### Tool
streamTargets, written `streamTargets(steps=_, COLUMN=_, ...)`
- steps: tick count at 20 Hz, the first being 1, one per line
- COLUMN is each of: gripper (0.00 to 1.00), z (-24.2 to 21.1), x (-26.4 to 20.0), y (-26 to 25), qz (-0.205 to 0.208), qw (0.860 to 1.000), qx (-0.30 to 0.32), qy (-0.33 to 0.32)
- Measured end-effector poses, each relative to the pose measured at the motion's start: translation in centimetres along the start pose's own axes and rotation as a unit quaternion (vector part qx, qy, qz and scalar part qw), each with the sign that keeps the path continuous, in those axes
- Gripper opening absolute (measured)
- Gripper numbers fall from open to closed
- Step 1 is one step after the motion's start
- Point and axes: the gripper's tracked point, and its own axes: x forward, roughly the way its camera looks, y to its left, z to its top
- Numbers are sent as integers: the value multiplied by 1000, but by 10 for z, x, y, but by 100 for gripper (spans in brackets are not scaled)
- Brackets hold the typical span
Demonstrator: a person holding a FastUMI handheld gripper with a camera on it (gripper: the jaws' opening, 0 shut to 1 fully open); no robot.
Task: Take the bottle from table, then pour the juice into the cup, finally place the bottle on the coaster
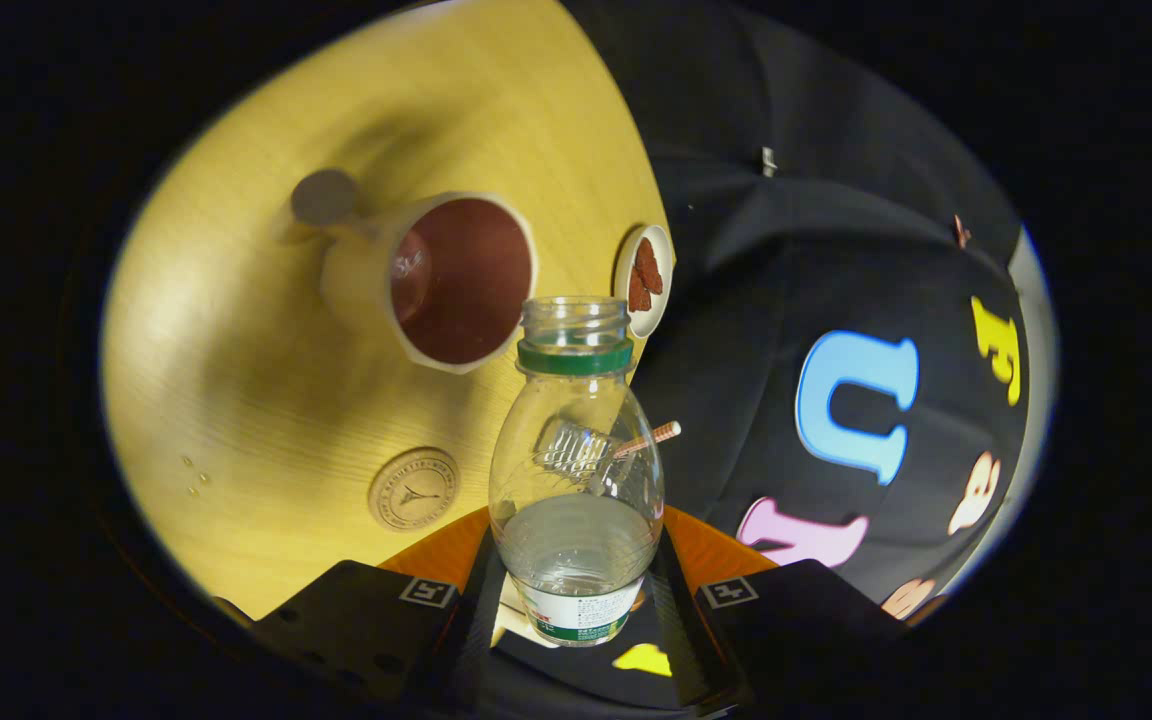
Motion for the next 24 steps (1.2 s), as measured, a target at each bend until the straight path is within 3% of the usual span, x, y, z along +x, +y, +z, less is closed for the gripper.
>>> streamTargets(steps=3, gripper=73, z=-7, x=-16, y=-12, qz=5, qw=991, qx=131, qy=-10)
streamTargets(steps=5, gripper=73, z=-7, x=-22, y=-14, qz=21, qw=974, qx=226, qy=-27)
streamTargets(steps=10, gripper=74, z=4, x=-29, y=-26, qz=57, qw=887, qx=450, qy=-83)
streamTargets(steps=13, gripper=74, z=-7, x=-19, y=-38, qz=58, qw=840, qx=531, qy=-95)
streamTargets(steps=19, gripper=74, z=-37, x=0, y=-47, qz=20, qw=728, qx=672, qy=-134)
streamTargets(steps=22, gripper=74, z=-47, x=8, y=-43, qz=3, qw=691, qx=706, qy=-157)
streamTargets(steps=24, gripper=73, z=-53, x=19, y=-39, qz=-19, qw=682, qx=712, qy=-165)
